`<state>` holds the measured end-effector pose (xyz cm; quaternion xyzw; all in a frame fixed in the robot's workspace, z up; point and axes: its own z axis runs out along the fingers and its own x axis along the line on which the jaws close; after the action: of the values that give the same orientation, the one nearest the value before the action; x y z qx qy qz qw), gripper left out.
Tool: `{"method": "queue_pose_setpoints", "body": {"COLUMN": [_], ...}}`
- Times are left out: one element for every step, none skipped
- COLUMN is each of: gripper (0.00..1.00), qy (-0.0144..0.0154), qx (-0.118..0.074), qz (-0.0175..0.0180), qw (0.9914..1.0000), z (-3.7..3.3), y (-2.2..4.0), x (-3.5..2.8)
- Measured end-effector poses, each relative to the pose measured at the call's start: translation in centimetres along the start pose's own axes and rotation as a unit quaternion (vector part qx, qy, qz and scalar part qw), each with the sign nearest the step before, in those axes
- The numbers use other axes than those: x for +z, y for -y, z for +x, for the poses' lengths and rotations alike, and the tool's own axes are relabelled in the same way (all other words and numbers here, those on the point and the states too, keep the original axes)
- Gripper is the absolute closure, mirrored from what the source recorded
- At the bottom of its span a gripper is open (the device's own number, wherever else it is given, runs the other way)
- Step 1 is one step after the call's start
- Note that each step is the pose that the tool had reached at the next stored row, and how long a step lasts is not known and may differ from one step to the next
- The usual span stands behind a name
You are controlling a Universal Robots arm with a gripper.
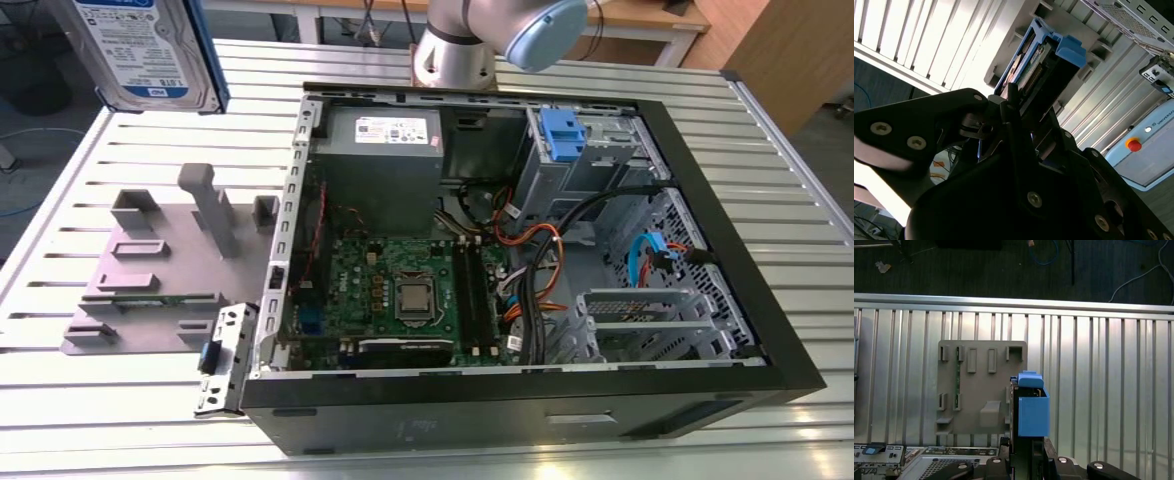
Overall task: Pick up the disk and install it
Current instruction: 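Pick up the disk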
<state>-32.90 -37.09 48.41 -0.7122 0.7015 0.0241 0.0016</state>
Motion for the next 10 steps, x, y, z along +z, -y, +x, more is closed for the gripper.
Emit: {"method": "queue_pose_setpoints", "body": {"gripper": [0.65, 0.65, 0.65, 0.65, 0.65, 0.65, 0.65, 0.65, 0.65, 0.65], "qy": [0.0, 0.0, 0.0, 0.0, 0.0, 0.0, 0.0, 0.0, 0.0, 0.0], "qx": [0.0, 0.0, 0.0, 0.0, 0.0, 0.0, 0.0, 0.0, 0.0, 0.0], "qz": [0.0, 0.0, 0.0, 0.0, 0.0, 0.0, 0.0, 0.0, 0.0, 0.0], "qw": [1.0, 1.0, 1.0, 1.0, 1.0, 1.0, 1.0, 1.0, 1.0, 1.0], "z": [0.0, 0.0, 0.0, 0.0, 0.0, 0.01, 0.01, 0.01, 0.01, 0.01], "y": [0.06, 0.13, 0.19, 0.26, 0.32, 0.39, 0.45, 0.51, 0.57, 0.62], "x": [-0.01, -0.01, -0.01, -0.01, -0.01, -0.01, -0.02, -0.02, -0.02, -0.02]}}
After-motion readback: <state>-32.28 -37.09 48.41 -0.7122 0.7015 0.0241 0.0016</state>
